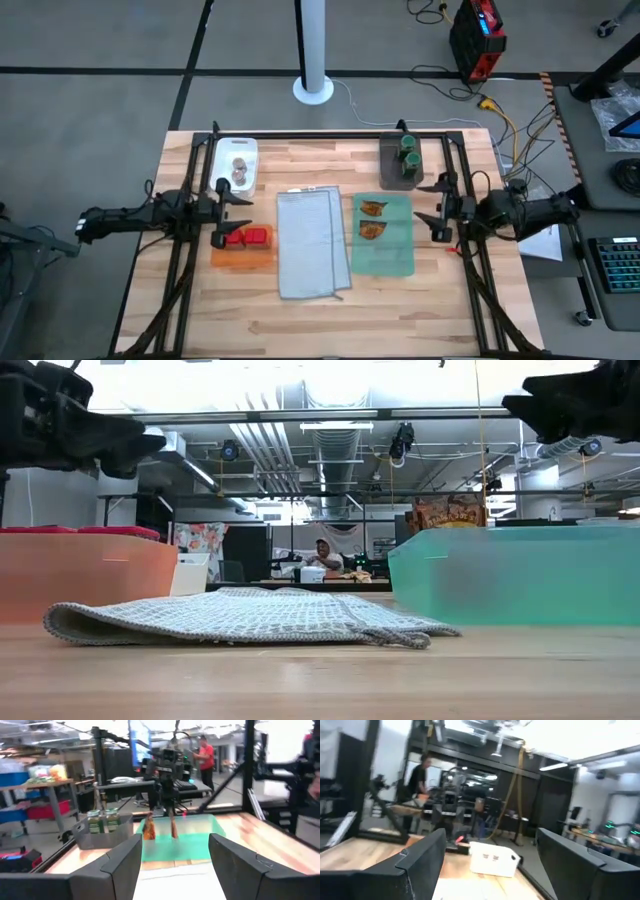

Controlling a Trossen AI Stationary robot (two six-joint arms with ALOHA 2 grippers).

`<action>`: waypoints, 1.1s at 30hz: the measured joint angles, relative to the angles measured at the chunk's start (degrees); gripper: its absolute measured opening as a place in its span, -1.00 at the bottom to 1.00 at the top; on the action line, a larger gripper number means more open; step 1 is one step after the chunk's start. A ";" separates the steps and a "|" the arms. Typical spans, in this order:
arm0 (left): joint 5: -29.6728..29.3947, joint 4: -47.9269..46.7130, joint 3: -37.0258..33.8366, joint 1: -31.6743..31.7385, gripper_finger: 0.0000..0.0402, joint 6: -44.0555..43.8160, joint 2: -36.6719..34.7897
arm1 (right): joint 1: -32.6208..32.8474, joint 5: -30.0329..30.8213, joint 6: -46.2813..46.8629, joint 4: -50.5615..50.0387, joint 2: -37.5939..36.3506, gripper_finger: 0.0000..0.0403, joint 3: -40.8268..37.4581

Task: Sort spices by type
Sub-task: Return to Home Position

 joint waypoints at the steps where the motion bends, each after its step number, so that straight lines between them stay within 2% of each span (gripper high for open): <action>1: 0.77 -0.10 0.00 -0.02 0.06 1.12 0.12 | 0.00 -0.99 -0.21 -0.77 0.02 0.49 0.00; 4: 1.44 -0.29 0.00 -0.05 0.06 3.53 -0.01 | 0.03 -3.04 -2.01 -3.48 -0.06 0.52 -0.02; 8: 1.42 -0.58 0.00 -0.04 0.06 3.75 -0.07 | 0.00 -2.86 -2.35 -3.53 0.03 0.56 -0.02; 23: 1.42 -0.59 -0.02 -0.04 0.06 3.56 0.58 | 0.00 -2.70 24.26 -5.09 2.33 0.59 -0.02; 33: 1.40 -0.48 -0.02 -0.04 0.06 3.54 1.09 | 0.00 -2.69 27.56 -5.12 2.33 0.50 -0.02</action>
